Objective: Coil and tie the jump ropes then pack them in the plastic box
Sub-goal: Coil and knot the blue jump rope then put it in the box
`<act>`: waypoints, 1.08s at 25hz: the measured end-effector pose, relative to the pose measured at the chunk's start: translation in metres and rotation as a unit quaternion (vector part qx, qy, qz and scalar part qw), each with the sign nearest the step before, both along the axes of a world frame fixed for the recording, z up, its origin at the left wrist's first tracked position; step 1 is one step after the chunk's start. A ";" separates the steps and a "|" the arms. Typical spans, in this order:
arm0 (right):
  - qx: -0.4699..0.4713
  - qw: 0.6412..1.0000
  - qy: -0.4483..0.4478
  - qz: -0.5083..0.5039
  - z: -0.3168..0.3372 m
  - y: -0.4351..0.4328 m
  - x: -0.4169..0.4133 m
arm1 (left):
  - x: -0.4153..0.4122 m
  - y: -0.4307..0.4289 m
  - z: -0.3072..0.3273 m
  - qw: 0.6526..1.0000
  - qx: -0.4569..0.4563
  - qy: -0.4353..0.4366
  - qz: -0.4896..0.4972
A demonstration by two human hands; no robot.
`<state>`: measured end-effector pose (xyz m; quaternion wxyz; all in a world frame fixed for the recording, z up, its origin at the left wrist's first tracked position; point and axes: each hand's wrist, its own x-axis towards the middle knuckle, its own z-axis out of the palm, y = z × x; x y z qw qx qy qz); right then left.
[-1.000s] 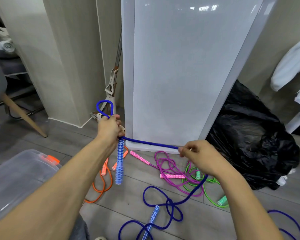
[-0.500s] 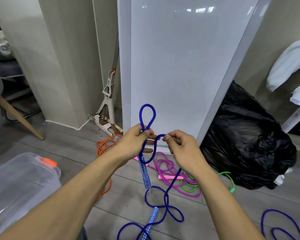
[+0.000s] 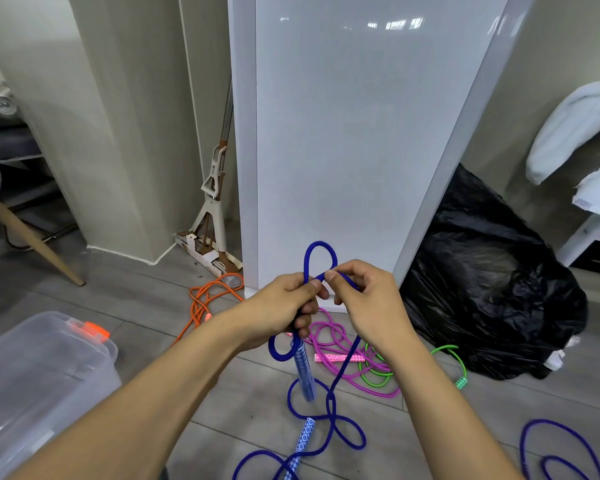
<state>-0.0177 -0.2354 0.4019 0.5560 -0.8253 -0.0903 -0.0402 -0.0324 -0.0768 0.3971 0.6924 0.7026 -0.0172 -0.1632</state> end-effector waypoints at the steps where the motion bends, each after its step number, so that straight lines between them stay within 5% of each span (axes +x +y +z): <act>1: -0.009 1.000 -0.006 0.001 -0.002 -0.001 0.000 | -0.002 0.000 0.001 1.000 -0.005 0.008 -0.015; 7: -0.026 0.999 -0.026 -0.015 -0.004 -0.002 -0.002 | -0.010 0.005 0.005 0.996 0.030 0.027 -0.075; 10: -0.039 0.999 -0.008 -0.016 -0.004 -0.005 0.000 | 0.000 0.007 0.002 0.997 0.021 -0.028 0.074; 14: -0.096 0.988 0.086 0.086 -0.007 -0.014 0.003 | 0.023 0.024 -0.003 0.954 -0.069 -0.036 0.288; 19: -0.223 0.962 0.143 0.068 -0.014 -0.033 0.015 | 0.037 0.047 -0.004 0.902 -0.152 0.001 0.404; 21: -0.157 0.982 0.106 0.000 -0.012 -0.032 0.015 | 0.035 0.044 -0.006 0.914 -0.163 0.015 0.372; 24: 0.069 0.993 0.070 -0.071 0.001 -0.021 0.012 | 0.024 0.031 0.001 0.942 -0.155 0.027 0.297; 27: 0.130 0.988 0.057 -0.057 0.007 -0.001 0.001 | 0.013 0.018 0.007 0.955 -0.162 0.032 0.247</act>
